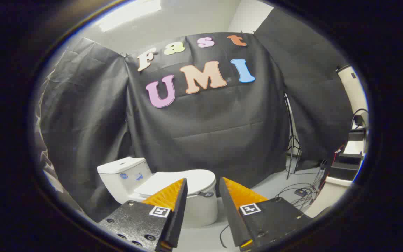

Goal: Open the toilet lid.

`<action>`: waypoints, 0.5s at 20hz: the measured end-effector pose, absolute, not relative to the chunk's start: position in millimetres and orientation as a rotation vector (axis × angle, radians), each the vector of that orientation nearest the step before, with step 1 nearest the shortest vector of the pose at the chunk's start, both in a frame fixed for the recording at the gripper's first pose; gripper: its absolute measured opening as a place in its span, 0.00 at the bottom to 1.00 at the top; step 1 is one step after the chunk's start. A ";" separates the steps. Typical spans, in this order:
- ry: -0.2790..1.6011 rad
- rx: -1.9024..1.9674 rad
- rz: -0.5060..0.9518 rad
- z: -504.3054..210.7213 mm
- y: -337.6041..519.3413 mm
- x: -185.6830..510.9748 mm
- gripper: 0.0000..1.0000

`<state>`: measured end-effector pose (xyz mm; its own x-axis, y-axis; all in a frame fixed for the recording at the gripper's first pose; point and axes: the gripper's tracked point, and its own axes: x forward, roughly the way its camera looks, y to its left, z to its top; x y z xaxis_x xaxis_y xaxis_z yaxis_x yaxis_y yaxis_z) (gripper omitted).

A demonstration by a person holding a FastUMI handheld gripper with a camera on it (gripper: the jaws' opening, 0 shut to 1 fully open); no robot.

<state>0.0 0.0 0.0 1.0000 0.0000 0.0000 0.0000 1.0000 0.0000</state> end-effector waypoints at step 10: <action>0.065 0.014 -0.043 -16.3 -10.5 6.6 0.53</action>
